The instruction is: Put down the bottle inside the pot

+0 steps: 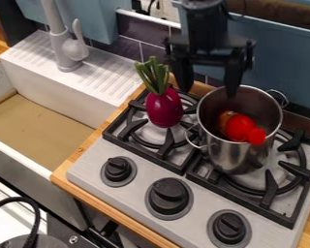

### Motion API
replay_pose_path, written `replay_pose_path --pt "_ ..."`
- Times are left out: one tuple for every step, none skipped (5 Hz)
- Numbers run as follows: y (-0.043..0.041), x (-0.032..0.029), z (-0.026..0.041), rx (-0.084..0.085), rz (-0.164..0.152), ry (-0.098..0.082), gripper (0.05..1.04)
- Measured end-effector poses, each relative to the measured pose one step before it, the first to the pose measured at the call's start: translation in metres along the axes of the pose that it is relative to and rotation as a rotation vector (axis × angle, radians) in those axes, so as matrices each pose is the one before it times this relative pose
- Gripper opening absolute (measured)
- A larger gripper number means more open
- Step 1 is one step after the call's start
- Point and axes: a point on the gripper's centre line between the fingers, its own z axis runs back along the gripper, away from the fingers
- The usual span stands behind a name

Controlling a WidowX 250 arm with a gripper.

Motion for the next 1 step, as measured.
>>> replay_pose_path --pt "-0.00931 -0.00306 0.01208 -0.0156 0.0218 -0.0308 0.997"
